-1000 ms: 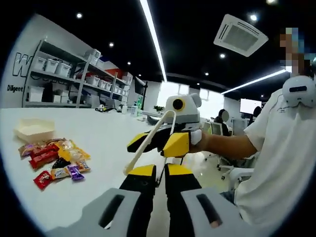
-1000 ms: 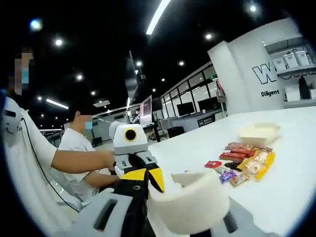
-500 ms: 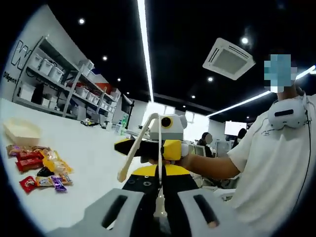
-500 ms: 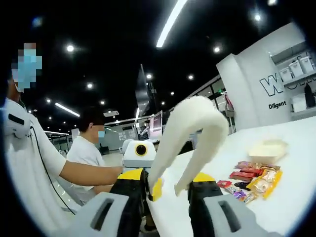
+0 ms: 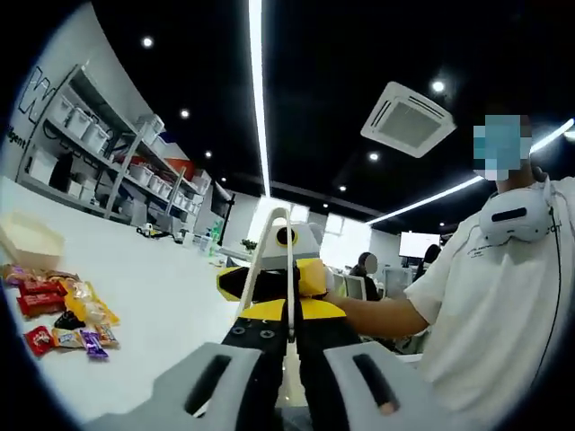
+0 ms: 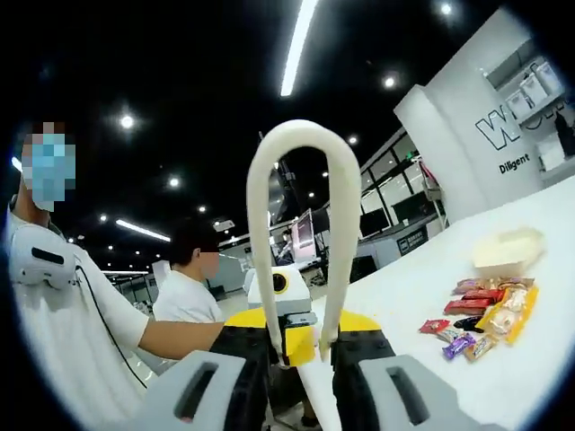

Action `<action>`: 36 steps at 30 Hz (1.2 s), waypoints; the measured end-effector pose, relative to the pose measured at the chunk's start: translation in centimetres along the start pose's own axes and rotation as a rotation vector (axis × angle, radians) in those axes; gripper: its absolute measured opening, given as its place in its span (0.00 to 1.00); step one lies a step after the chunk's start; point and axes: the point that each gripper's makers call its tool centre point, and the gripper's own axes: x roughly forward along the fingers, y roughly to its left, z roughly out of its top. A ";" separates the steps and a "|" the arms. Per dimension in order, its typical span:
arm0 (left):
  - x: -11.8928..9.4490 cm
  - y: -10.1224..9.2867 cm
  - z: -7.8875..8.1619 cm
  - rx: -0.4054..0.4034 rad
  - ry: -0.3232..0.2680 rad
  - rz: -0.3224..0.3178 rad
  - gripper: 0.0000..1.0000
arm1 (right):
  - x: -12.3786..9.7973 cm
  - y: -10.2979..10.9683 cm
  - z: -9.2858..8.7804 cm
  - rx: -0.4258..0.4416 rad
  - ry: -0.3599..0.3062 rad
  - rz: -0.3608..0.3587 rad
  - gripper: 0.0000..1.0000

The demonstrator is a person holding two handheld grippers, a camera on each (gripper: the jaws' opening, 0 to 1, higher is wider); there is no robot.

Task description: Place the target food into the container with the food tongs after gripping and lifting it, then release it inside without dropping or visibly crushing the food.

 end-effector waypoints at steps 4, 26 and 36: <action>-0.3 0.9 -0.8 -0.015 0.047 0.048 0.03 | -0.2 -0.7 -0.1 -0.016 0.004 -0.042 0.16; -0.7 0.0 0.4 0.006 -0.030 0.033 0.02 | -1.0 -0.8 1.3 0.023 -0.064 -0.056 0.24; -0.7 0.1 2.2 -0.006 -0.120 0.030 0.01 | -0.5 -0.9 1.5 0.084 -0.092 -0.047 0.28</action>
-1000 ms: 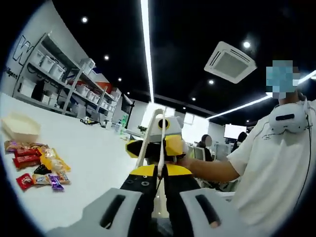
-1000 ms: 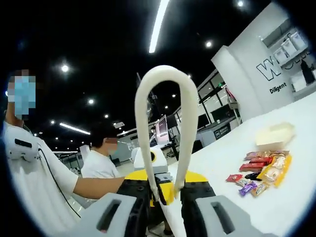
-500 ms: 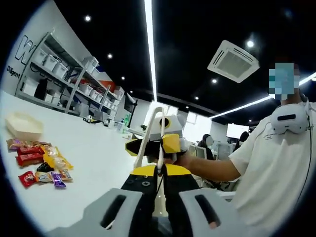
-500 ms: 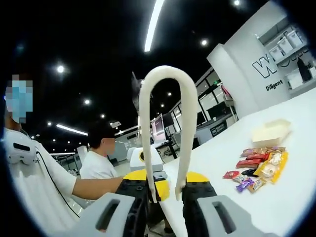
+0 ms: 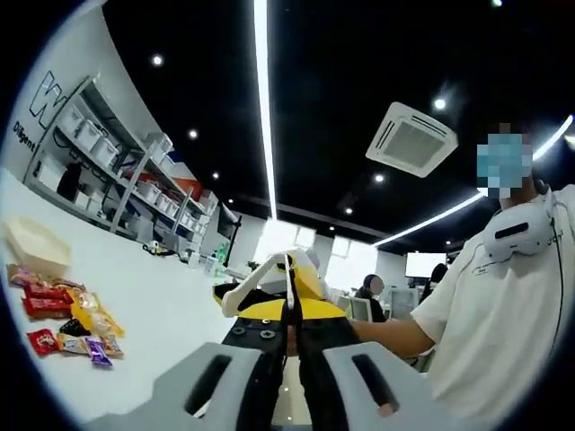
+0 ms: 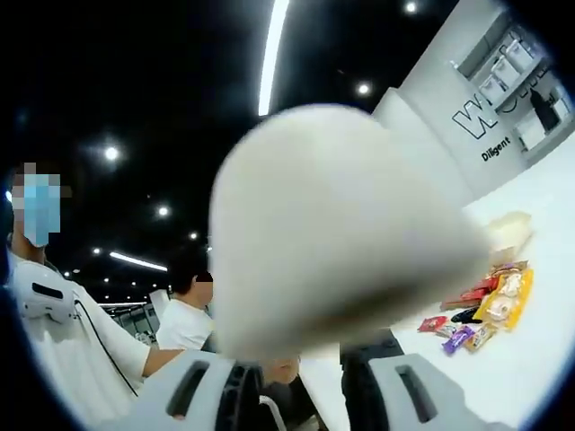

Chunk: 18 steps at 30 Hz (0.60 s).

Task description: Place the target food into the container with the food tongs after gripping and lifting it, then release it inside without dropping or visibly crushing the food.

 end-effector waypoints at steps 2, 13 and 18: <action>0.0 0.1 -0.1 -0.007 0.001 0.005 0.01 | 0.0 0.0 0.1 -0.002 -0.002 0.002 0.26; 0.2 -0.2 0.2 -0.057 -0.046 -0.016 0.01 | 0.2 0.6 0.6 0.048 -0.003 0.011 0.21; 0.1 0.3 -0.7 -0.039 -0.004 0.012 0.02 | 0.2 0.4 -0.3 0.051 0.067 -0.007 0.14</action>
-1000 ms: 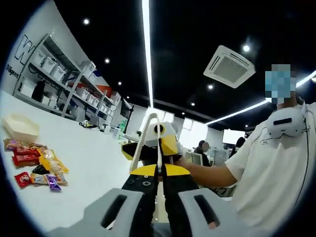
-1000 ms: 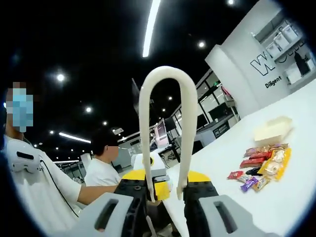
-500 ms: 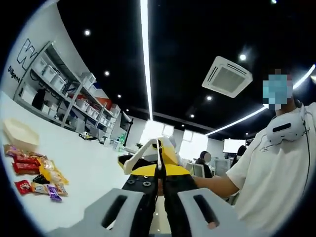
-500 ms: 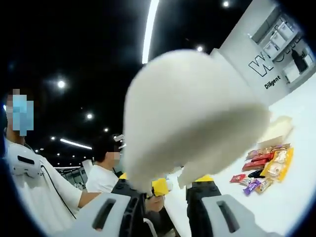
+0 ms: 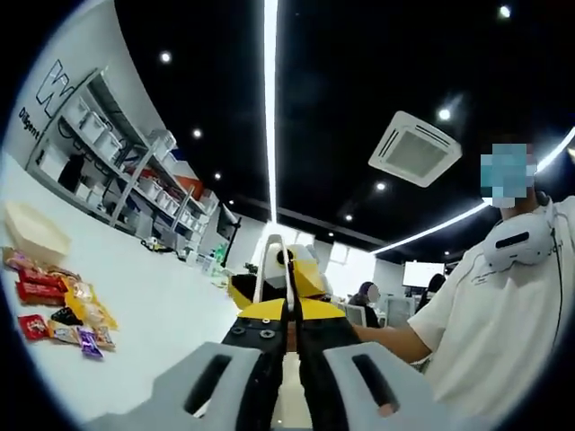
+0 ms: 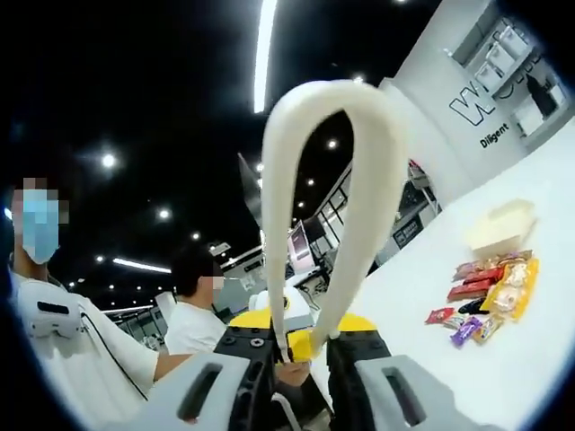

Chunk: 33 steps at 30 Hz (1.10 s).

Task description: Place the target food into the container with the food tongs after gripping and lifting it, then release it inside without dropping or visibly crushing the food.

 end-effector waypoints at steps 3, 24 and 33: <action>-0.6 1.3 -0.9 0.029 0.057 0.063 0.02 | 0.0 -1.3 -1.0 -0.026 0.039 -0.063 0.13; -7.5 10.1 -2.2 0.245 0.267 0.577 0.53 | -1.8 -11.3 -1.9 -0.134 0.116 -0.454 0.15; -9.1 11.2 -2.9 0.201 0.319 0.681 0.70 | -2.6 -17.2 -0.9 -0.156 0.103 -0.625 0.16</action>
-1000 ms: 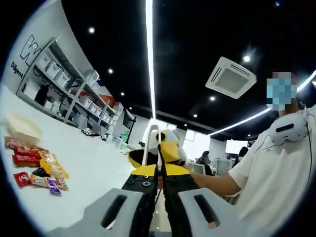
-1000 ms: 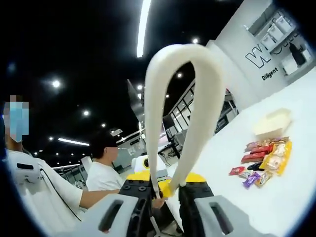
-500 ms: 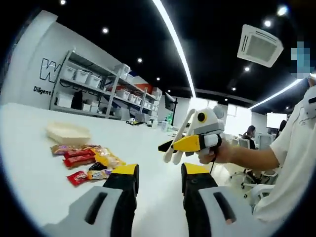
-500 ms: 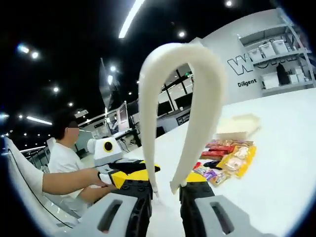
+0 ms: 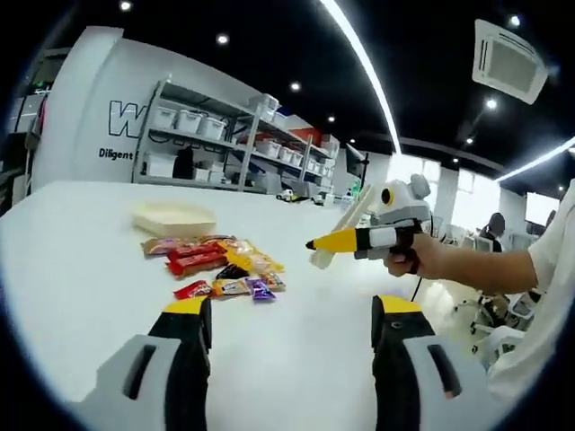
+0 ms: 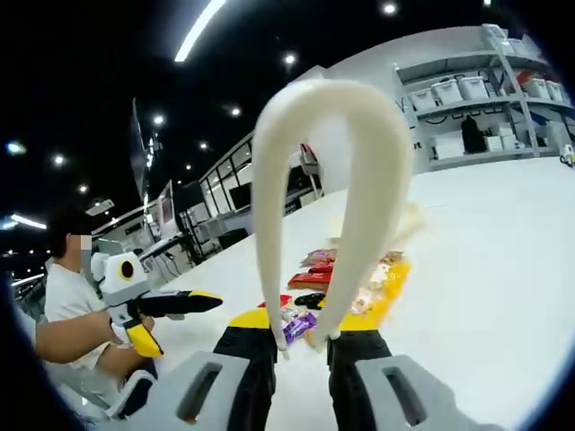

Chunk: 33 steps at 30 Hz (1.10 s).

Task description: Place the target food into the container with the food tongs after gripping and lifting it, then release it inside without dropping or visibly crushing the food.

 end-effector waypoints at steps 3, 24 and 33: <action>0.1 -0.4 -0.1 -0.012 0.003 -0.014 0.69 | 1.5 -0.3 0.1 -0.019 0.011 -0.035 0.16; -1.0 -0.7 1.0 -0.092 -0.058 -0.039 0.61 | 3.4 -2.4 -2.2 -0.299 0.121 -0.195 0.17; -1.2 -0.6 1.4 -0.145 -0.083 -0.049 0.57 | 1.8 -4.3 -2.2 -0.320 0.156 -0.241 0.17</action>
